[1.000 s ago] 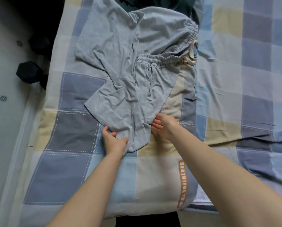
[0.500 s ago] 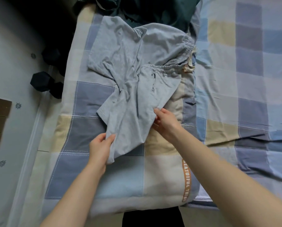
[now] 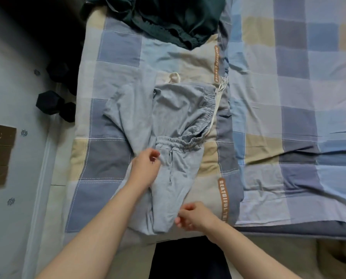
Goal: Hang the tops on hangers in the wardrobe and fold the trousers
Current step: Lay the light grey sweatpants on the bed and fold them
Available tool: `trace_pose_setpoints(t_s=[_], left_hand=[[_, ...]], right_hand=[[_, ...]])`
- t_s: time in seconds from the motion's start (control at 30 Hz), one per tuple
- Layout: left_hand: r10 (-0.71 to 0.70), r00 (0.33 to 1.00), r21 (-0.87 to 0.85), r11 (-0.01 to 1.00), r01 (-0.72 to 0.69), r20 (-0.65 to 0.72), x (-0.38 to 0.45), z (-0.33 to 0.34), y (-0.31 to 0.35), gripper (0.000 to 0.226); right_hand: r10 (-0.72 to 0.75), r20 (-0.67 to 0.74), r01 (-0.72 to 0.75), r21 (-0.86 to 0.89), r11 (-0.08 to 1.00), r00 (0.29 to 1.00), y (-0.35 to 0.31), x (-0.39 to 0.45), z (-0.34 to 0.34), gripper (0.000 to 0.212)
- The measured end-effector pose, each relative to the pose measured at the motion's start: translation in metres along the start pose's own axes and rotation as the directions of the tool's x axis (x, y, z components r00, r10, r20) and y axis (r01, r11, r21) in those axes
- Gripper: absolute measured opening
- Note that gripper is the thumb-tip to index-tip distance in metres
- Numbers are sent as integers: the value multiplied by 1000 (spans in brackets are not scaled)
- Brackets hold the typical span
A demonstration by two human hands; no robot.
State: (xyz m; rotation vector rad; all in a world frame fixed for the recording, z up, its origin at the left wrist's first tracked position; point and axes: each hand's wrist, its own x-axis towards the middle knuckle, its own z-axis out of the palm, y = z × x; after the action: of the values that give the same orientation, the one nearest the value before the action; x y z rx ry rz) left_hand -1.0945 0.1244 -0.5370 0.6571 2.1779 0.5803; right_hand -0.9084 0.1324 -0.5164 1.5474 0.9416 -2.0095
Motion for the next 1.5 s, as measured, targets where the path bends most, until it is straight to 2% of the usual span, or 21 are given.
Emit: trace_pose_setpoints(t_s=[0.07,0.17,0.27,0.37,0.43,0.5,0.57,0.67,0.7,0.77,0.83,0.9,0.97,1.03,1.13,1.2,1.27,1.37,1.5], left_hand=[[6,993,89,996,-17,118,7,26,2,34],[-103,986,157,984,82,132,21,47,-1,54],[-322,939,23,946,322,121,34,62,-8,75],[-431,895,-174,878,446,117,41,71,-8,78],[-427,902,-178,884,431,62,44,73,-6,83],[-377,926,-129,918,375,9,49,73,-4,88],[-369,929,-64,928,367,-21,58,72,-1,82],[-445,894,17,895,446,-56,71,69,2,63],[-423,903,24,905,425,-72,73,69,3,52],[-297,949,-49,955,294,-104,76,68,5,18],[-182,979,-215,964,158,-96,72,68,8,25],[-105,992,-385,920,72,-65,63,66,14,28],[-41,999,-418,908,28,-23,50,63,23,26],[71,995,-411,911,-35,73,36,53,31,33],[279,919,-333,925,-181,277,18,28,48,58],[363,838,-259,926,-275,406,7,8,60,54],[381,765,-193,924,-329,519,-6,-16,72,43],[357,663,-132,921,-366,658,-32,-57,86,46],[391,550,-211,908,-362,738,-73,-118,113,49]], right_hand=[[18,-90,-8,111,994,996,-7,11,-15,21],[13,-186,43,295,955,982,-27,26,-41,11],[-21,-238,99,319,943,971,-48,37,-67,8],[-39,-267,132,342,930,963,-67,41,-84,10],[-62,-279,155,321,934,958,-76,42,-90,11],[-103,-303,177,226,958,947,-81,43,-93,16],[-154,-316,198,112,974,936,-83,44,-94,20],[-213,-310,225,4,974,927,-85,46,-95,22],[-233,-313,234,-33,972,921,-85,47,-97,23],[-288,-337,253,-144,957,897,-85,50,-100,25],[-371,-371,258,-319,912,851,-86,54,-103,29],[-457,-388,257,-466,846,801,-87,55,-105,34],[-537,-384,278,-554,785,751,-90,55,-109,45],[-620,-323,330,-626,706,715,-97,52,-113,61],[-703,-105,342,-817,464,703,-106,46,-117,70],[-699,17,273,-927,256,715,-110,41,-116,64],[-672,81,216,-969,119,737,-113,35,-111,51],[-666,134,182,-983,2,734,-117,19,-97,43],[-715,168,233,-972,-7,679,-121,-16,-66,54]])
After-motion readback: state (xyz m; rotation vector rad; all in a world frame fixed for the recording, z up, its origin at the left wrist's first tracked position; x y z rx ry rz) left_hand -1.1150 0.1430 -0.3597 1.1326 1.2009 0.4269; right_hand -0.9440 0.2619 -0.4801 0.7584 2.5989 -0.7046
